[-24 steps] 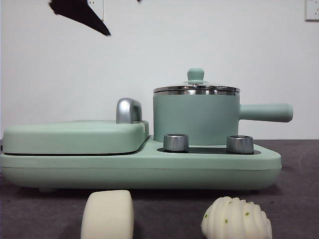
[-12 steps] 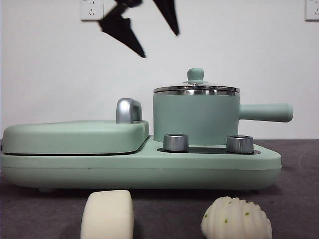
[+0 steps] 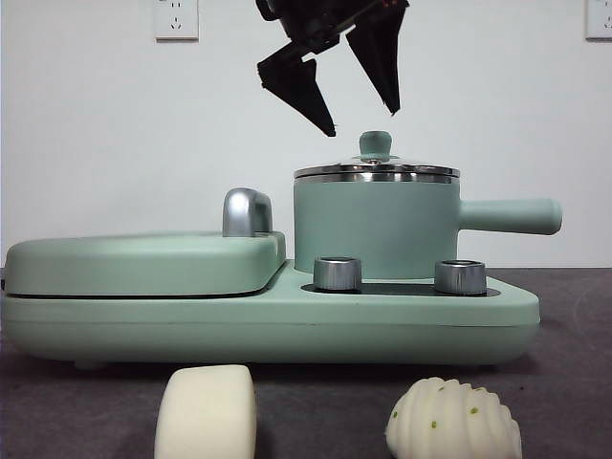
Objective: Put the buns in a small steamer
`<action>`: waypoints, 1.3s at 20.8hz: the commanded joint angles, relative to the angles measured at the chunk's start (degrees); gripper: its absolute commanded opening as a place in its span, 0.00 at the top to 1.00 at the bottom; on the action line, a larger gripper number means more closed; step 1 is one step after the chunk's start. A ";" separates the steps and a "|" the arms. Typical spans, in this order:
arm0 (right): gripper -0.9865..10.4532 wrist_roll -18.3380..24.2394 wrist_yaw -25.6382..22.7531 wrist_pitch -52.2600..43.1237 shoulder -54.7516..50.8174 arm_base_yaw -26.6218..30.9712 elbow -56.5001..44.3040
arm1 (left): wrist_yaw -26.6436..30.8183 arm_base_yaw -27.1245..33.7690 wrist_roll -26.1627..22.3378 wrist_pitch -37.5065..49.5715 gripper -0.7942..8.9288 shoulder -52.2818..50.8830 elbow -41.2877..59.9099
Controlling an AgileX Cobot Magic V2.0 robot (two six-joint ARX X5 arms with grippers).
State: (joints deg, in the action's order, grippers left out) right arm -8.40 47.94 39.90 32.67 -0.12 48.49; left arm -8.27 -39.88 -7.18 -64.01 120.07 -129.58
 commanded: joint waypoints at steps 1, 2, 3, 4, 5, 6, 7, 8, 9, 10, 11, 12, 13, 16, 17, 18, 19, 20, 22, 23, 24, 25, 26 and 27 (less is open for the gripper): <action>0.48 0.11 0.04 -0.44 0.20 -0.17 0.81 | 0.42 -1.07 -2.67 1.18 0.51 2.01 -2.01; 0.48 0.11 0.04 -0.46 0.20 -0.17 0.81 | 0.42 -1.31 -2.67 1.44 0.53 2.58 -2.01; 0.48 0.11 0.04 -0.44 0.20 -0.17 0.81 | 0.42 -1.42 -2.64 1.46 0.54 2.99 -2.01; 0.48 0.11 0.04 -0.44 0.20 -0.17 0.81 | 0.42 -1.46 -2.64 1.62 0.54 3.65 -2.01; 0.48 0.09 0.04 -0.44 0.20 -0.17 0.79 | 0.42 -1.46 -2.60 1.57 0.57 4.00 -2.01; 0.48 0.09 0.04 -0.44 0.20 -0.17 0.79 | 0.42 -1.46 -2.54 1.79 0.61 4.48 -2.01; 0.48 0.09 0.04 -0.42 0.20 -0.17 0.81 | 0.44 -1.46 -2.43 1.95 0.66 4.59 -2.01; 0.48 0.09 0.07 -0.42 0.20 -0.17 0.81 | 0.42 -1.46 -2.45 2.08 0.69 4.63 -2.01; 0.48 0.09 0.07 -0.44 0.20 -0.17 0.81 | 0.42 -1.51 -2.45 2.25 0.71 4.63 -2.01; 0.48 0.11 0.04 -0.44 0.20 -0.17 0.81 | 0.44 -1.51 -2.47 2.27 0.73 4.61 -2.01; 0.48 0.11 0.04 -0.44 0.20 -0.17 0.79 | 0.66 -1.51 -2.47 2.16 0.75 4.61 -2.01; 0.48 0.11 0.04 -0.44 0.20 -0.17 0.81 | 0.90 -1.51 -2.51 2.05 0.77 4.61 -2.01; 0.48 0.11 0.04 -0.44 0.20 -0.17 0.81 | 0.92 -1.51 -2.67 2.08 0.77 4.61 -2.01; 0.48 0.11 0.04 -0.44 0.20 -0.17 0.81 | 0.92 -1.55 -2.82 2.08 0.80 4.61 -2.01; 0.48 0.11 0.04 -0.44 0.20 -0.17 0.79 | 0.92 -1.68 -2.99 2.14 0.82 4.61 -2.01; 0.48 0.11 0.04 -0.44 0.20 -0.17 0.81 | 0.92 -1.77 -3.34 2.14 0.83 4.61 -2.05; 0.48 0.11 0.04 -0.44 0.20 -0.17 0.81 | 0.94 -1.77 -3.34 2.01 0.83 4.57 -2.36; 0.48 0.11 0.02 -0.46 0.20 -0.17 0.81 | 0.96 -1.77 -3.32 1.57 0.83 4.57 -3.02; 0.48 0.11 0.02 -0.44 0.20 -0.17 0.81 | 0.98 -1.77 -3.32 0.52 0.83 4.57 -4.90; 0.48 0.11 0.02 -0.44 0.20 -0.17 0.79 | 1.01 -1.77 -3.30 0.26 0.83 4.57 -5.92; 0.48 0.11 0.04 -0.44 0.20 -0.17 0.81 | 1.01 -1.77 -3.28 -0.15 0.83 4.57 -6.95; 0.48 0.09 0.07 -0.44 0.20 -0.17 0.79 | 1.01 -1.77 -3.23 -0.98 0.83 4.57 -8.13; 0.48 0.02 0.22 -0.37 0.24 -0.22 0.81 | 1.01 -1.77 -3.04 -1.66 0.83 4.57 -9.09; 0.48 -0.46 0.26 -0.28 0.42 -0.44 0.81 | 1.01 -1.77 -3.06 -2.25 0.83 4.57 -9.97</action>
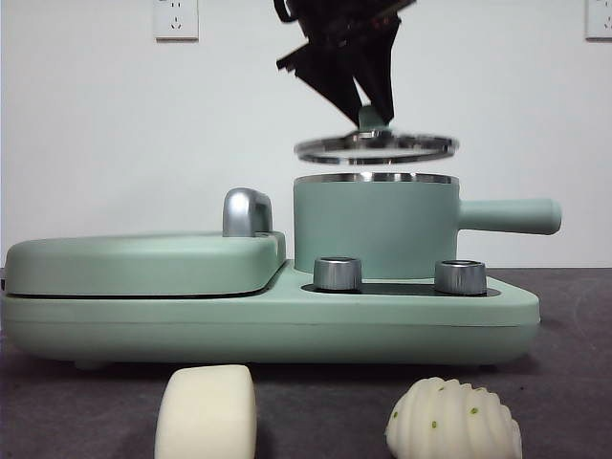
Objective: Put the buns in a small steamer
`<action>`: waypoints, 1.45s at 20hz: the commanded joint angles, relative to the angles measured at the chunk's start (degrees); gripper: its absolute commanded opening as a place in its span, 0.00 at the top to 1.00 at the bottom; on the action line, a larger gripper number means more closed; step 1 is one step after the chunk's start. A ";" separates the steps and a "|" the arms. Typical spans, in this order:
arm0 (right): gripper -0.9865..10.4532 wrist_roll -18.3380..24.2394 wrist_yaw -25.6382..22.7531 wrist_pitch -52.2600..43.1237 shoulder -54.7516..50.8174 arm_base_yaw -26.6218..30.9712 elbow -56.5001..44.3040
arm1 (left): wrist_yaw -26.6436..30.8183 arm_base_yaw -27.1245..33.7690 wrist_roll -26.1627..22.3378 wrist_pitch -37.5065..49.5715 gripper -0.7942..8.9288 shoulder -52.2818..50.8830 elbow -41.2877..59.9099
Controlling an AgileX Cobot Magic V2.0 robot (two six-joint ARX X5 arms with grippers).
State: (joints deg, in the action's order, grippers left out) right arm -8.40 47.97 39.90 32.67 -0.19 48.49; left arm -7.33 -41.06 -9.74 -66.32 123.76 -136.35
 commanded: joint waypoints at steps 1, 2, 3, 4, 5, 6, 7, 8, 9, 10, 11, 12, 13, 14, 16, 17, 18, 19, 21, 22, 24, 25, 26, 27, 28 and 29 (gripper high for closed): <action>0.48 -1.53 0.11 0.31 1.16 -1.11 0.90 | 0.07 -0.59 -0.48 -0.37 0.83 0.87 -3.89; 0.48 -2.14 -0.04 1.22 1.97 -2.08 1.14 | 0.07 -0.55 -0.48 -0.63 0.83 0.74 -4.13; 0.48 -3.17 -0.22 1.99 3.28 -3.87 1.33 | 0.07 -0.28 -0.50 -1.09 0.83 0.50 -4.17; 0.48 -3.58 -0.59 2.60 4.33 -5.75 1.68 | 0.07 0.00 -0.52 -1.57 0.83 0.28 -4.17; 0.48 -4.50 -2.25 3.02 5.73 -8.28 2.19 | 0.09 0.37 -0.50 -1.88 0.83 0.11 -4.17; 0.48 -5.33 -3.96 2.97 7.28 -11.26 2.67 | 0.09 0.96 -0.52 -1.95 0.83 -0.22 -4.17; 0.48 -6.75 -6.12 2.73 8.94 -14.60 3.13 | 0.07 1.60 -0.55 -1.88 0.83 -0.57 -4.17; 0.48 -8.33 -8.55 2.45 10.73 -18.36 3.50 | 0.07 2.23 -0.55 -1.88 0.83 -0.98 -4.17; 0.48 -9.70 -11.37 2.25 12.63 -22.40 3.78 | 0.07 3.06 -0.57 -1.86 0.83 -1.51 -4.17; 0.48 -11.28 -14.60 2.01 14.60 -26.67 3.91 | 0.07 3.91 -0.57 -1.88 0.83 -1.88 -4.17; 0.48 -12.79 -17.86 1.68 16.59 -30.82 3.93 | 0.07 5.01 -0.55 -2.05 0.83 -2.36 -4.17; 0.48 -14.23 -20.61 1.05 18.95 -35.06 3.93 | 0.07 6.05 -0.55 -2.25 0.83 -2.67 -4.17; 0.48 -15.56 -22.71 0.13 20.98 -38.58 3.93 | 0.07 7.17 -0.55 -2.60 0.83 -3.02 -4.17; 0.48 -17.18 -24.81 -1.20 23.28 -42.16 3.93 | 0.07 8.37 -0.52 -2.91 0.83 -3.37 -4.17; 0.48 -21.05 -29.68 -4.74 28.65 -49.59 3.98 | 0.07 10.73 -0.46 -3.08 0.83 -3.78 -4.17; 0.48 -22.29 -31.15 -5.79 30.73 -51.80 4.02 | 0.07 11.78 -0.31 -3.10 0.83 -3.87 -4.17; 0.48 -24.33 -32.85 -7.19 33.62 -54.42 4.02 | 0.07 12.92 0.07 -3.13 0.83 -3.89 -4.17; 0.48 -25.99 -34.18 -7.96 36.04 -56.24 4.04 | 0.07 13.79 0.22 -3.17 0.83 -3.89 -4.17; 0.48 -29.38 -37.20 -8.85 41.29 -59.52 4.07 | 0.07 15.32 0.35 -3.23 0.83 -3.89 -4.17; 0.48 -29.79 -37.77 -9.64 44.06 -60.85 4.09 | 0.07 15.98 0.37 -3.08 0.83 -3.89 -4.17; 0.48 -29.77 -37.73 -12.22 48.61 -62.73 4.11 | 0.07 16.92 0.39 -2.82 0.83 -3.89 -4.17; 0.48 -29.75 -37.94 -13.49 50.29 -63.21 4.11 | 0.07 17.22 0.39 -2.80 0.83 -3.89 -4.17; 0.48 -29.73 -38.32 -14.91 52.48 -63.63 4.11 | 0.07 17.53 0.39 -2.80 0.83 -3.89 -4.17; 0.49 -29.57 -39.10 -15.78 53.99 -63.87 4.11 | 0.07 17.62 0.39 -2.82 0.83 -3.89 -4.17; 0.51 -28.68 -40.33 -16.76 55.67 -63.98 4.11 | 0.07 17.77 0.39 -2.82 0.83 -3.89 -4.17; 0.54 -27.80 -41.27 -17.40 56.89 -64.13 4.13 | 0.07 17.86 0.39 -2.82 0.83 -3.89 -4.17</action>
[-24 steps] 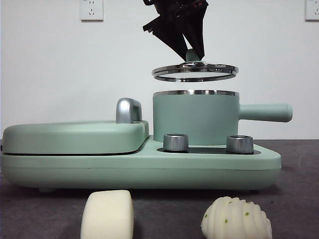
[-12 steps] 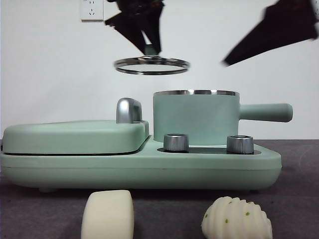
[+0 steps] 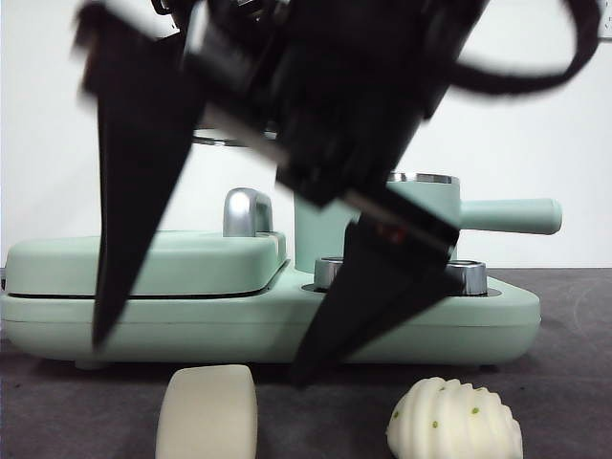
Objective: Put the buns in a small steamer
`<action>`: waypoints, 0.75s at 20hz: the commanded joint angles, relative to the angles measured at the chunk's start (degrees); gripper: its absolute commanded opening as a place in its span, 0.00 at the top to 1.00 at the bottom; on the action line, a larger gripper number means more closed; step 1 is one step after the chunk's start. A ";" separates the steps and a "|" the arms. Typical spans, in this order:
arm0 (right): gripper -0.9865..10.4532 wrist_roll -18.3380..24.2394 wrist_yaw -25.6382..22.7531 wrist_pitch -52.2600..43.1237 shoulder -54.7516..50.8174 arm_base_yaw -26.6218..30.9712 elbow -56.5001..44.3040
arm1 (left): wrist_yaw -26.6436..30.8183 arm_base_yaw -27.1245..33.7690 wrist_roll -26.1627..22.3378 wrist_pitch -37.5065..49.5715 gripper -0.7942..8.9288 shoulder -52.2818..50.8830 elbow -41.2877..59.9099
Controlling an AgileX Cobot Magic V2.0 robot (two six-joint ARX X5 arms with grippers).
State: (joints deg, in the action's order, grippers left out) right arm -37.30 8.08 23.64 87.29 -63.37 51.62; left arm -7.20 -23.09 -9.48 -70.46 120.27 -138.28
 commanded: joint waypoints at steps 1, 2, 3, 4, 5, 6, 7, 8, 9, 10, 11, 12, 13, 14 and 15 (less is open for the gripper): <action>0.56 2.16 -1.73 -1.68 3.43 -0.94 0.98 | -0.07 -0.11 0.13 1.29 0.83 -0.39 -2.25; 0.56 2.62 -1.73 -1.75 4.15 -0.94 0.98 | -0.07 -0.07 0.13 1.33 0.83 -0.39 -2.25; 0.57 3.15 -1.73 -1.84 4.83 -0.94 0.98 | -0.07 -0.04 0.11 1.40 0.83 -0.39 -2.25; 0.60 3.54 -1.84 -1.90 5.16 -0.94 0.98 | -0.07 -0.04 0.13 1.44 0.83 -0.39 -2.25; 0.69 3.85 -2.40 -1.99 5.53 -0.94 0.98 | -0.07 0.00 0.11 1.46 0.83 -0.39 -2.25; 0.74 3.93 -2.40 -2.12 5.70 -0.94 0.98 | -0.07 0.02 0.11 1.46 0.83 -0.39 -2.25; 0.77 3.98 -2.27 -2.32 5.95 -0.94 0.98 | -0.07 0.20 0.11 1.46 0.83 -0.39 -2.25; 0.79 4.15 -2.16 -2.38 5.95 -0.94 0.98 | -0.07 0.22 0.11 1.46 0.83 -0.39 -2.25; 0.81 4.57 -2.14 -2.43 5.95 -0.96 0.98 | -0.07 0.33 0.11 1.44 0.83 -0.39 -2.25; 0.84 4.79 -2.12 -2.56 5.95 -1.01 0.98 | -0.07 0.55 0.11 1.44 0.83 -0.39 -2.25; 0.84 5.20 -2.12 -2.69 5.92 -1.01 1.03 | -0.07 0.66 0.11 1.42 0.83 -0.39 -2.25; 0.84 5.62 -2.08 -2.43 5.92 -0.81 1.42 | -0.07 0.83 0.11 1.42 0.83 -0.39 -2.25; 0.84 6.38 -1.27 -1.18 5.92 -0.33 2.49 | -0.07 1.09 0.13 1.42 0.83 -0.39 -2.25; 0.84 7.10 -0.28 1.40 5.92 0.33 4.42 | -0.07 1.44 0.13 1.40 0.83 -0.39 -2.23; 0.84 8.61 0.13 4.90 5.92 0.87 7.02 | -0.07 1.79 0.13 1.38 0.83 -0.39 -2.25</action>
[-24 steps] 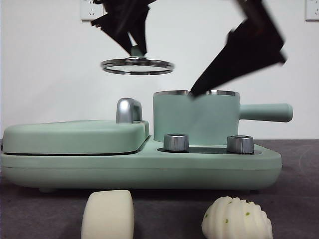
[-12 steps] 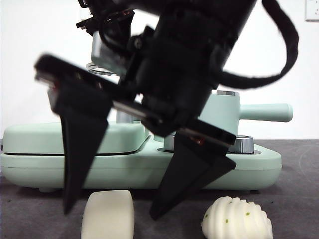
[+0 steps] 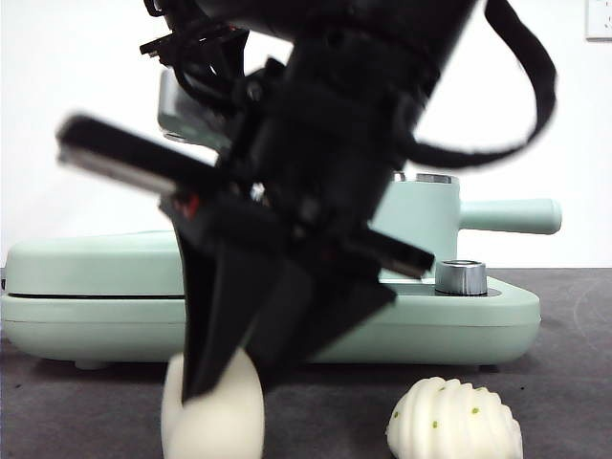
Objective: Put the buns in a small steamer
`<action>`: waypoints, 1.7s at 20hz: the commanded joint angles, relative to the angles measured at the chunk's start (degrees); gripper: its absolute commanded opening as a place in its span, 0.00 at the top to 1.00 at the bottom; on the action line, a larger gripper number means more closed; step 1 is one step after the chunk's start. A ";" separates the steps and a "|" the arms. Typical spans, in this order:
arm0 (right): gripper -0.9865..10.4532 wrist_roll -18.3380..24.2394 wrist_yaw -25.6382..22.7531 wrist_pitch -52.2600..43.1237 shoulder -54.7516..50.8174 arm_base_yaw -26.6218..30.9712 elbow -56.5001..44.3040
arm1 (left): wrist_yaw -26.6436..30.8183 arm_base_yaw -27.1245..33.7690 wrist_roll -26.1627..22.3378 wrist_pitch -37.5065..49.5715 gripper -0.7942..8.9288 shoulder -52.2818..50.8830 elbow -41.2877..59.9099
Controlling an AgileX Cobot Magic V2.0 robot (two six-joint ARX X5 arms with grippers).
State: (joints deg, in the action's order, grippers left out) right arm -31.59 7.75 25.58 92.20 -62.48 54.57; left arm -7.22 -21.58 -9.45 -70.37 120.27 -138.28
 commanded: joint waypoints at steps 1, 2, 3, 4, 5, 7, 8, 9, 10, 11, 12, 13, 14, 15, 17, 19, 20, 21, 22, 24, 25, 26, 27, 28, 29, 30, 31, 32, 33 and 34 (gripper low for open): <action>0.84 5.03 0.92 7.43 1.01 0.68 7.48 | -0.07 0.70 0.11 1.22 0.83 -0.39 -2.25; 0.84 6.88 1.25 11.87 1.01 1.46 10.99 | -0.07 1.14 0.13 1.18 0.83 -0.39 -2.25; 0.84 8.83 1.25 16.87 1.01 2.58 15.06 | -0.07 1.57 0.15 1.14 0.83 -0.39 -2.25; 0.84 10.91 1.16 21.68 1.01 4.00 19.17 | -0.04 1.97 0.37 1.18 0.83 -0.39 -2.25; 0.84 12.96 1.16 25.99 1.01 5.77 23.32 | -0.07 2.32 0.61 1.20 0.83 -0.39 -2.23; 0.84 16.92 0.46 32.50 1.07 10.29 31.21 | -0.07 2.97 0.92 1.18 0.83 -0.39 -2.25; 0.84 18.62 -0.79 34.58 1.27 12.81 34.86 | -0.04 3.19 0.96 1.20 0.83 -0.39 -2.25; 0.84 20.22 -1.99 36.39 1.88 15.37 38.56 | -0.04 3.26 0.96 1.22 0.83 -0.39 -2.25; 0.84 21.62 -2.54 37.86 2.75 18.10 42.03 | -0.04 3.26 0.96 1.31 0.83 -0.39 -2.25; 0.84 23.04 -2.51 38.88 4.04 20.65 45.33 | -0.07 3.26 0.96 1.40 0.83 -0.39 -2.25; 0.84 24.20 -2.43 39.76 5.86 23.02 48.59 | -0.07 3.26 0.98 1.46 0.83 -0.39 -2.23; 0.84 25.07 -2.43 40.46 7.45 24.70 50.95 | -0.07 3.26 0.98 1.46 0.83 -0.39 -2.25; 0.84 25.97 -2.27 41.00 9.70 26.47 53.40 | -0.07 3.26 0.98 1.49 0.83 -0.39 -2.25; 0.84 26.34 -2.14 41.40 11.37 27.63 54.90 | -0.07 3.26 0.98 1.51 0.83 -0.39 -2.25; 0.84 27.26 -1.73 41.40 15.28 29.46 56.89 | -0.07 3.26 1.14 1.46 0.83 -0.39 -2.25; 0.84 27.78 -1.57 40.94 18.53 30.60 57.00 | -0.07 3.26 1.16 1.33 0.83 -0.39 -2.25; 0.84 27.80 -1.57 40.96 20.04 30.99 57.00 | -0.07 3.26 1.16 1.33 0.83 -0.39 -2.25; 0.84 27.82 -1.53 40.89 21.59 31.36 57.00 | -0.07 3.26 1.18 1.31 0.83 -0.39 -2.25; 0.84 28.04 -1.11 40.70 22.75 31.63 57.00 | -0.07 3.26 1.18 1.31 0.83 -0.39 -2.25; 0.84 29.38 2.12 40.44 24.46 32.24 56.98 | -0.07 3.26 1.22 1.29 0.83 -0.39 -2.25; 0.84 29.46 2.58 40.44 25.00 32.44 56.98 | -0.07 3.26 1.22 1.29 0.83 -0.39 -2.25; 0.84 29.48 2.69 40.46 25.33 32.63 56.98 | -0.07 3.26 1.22 1.31 0.83 -0.39 -2.25; 0.84 29.55 2.75 40.41 25.40 32.85 56.98 | -0.07 3.26 1.22 1.31 0.83 -0.39 -2.23; 0.81 29.59 2.80 40.09 25.40 33.00 56.98 | -0.07 3.26 1.22 1.31 0.83 -0.39 -2.23; 0.78 29.64 2.97 39.93 25.40 33.03 56.98 | -0.07 3.26 1.22 1.31 0.83 -0.39 -2.23; 0.72 29.66 3.23 39.98 25.40 33.18 56.98 | -0.07 3.26 1.25 1.29 0.83 -0.39 -2.23; 0.68 29.68 3.50 40.02 25.40 33.38 56.98 | -0.07 3.26 1.38 1.29 0.83 -0.39 -2.25; 0.64 29.68 3.96 39.91 25.40 33.53 56.98 | -0.07 3.26 1.38 1.27 0.83 -0.39 -2.23; 0.62 29.66 4.44 39.39 25.40 33.53 56.98 | -0.07 3.26 1.38 1.18 0.83 -0.39 -2.23; 0.59 29.64 4.87 38.91 25.40 33.53 56.98 | -0.07 3.26 1.40 1.16 0.83 -0.39 -2.23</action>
State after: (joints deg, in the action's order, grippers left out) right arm -2.74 12.34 64.75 116.31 -28.64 110.08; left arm -7.22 -18.13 -8.29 -70.30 120.27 -138.28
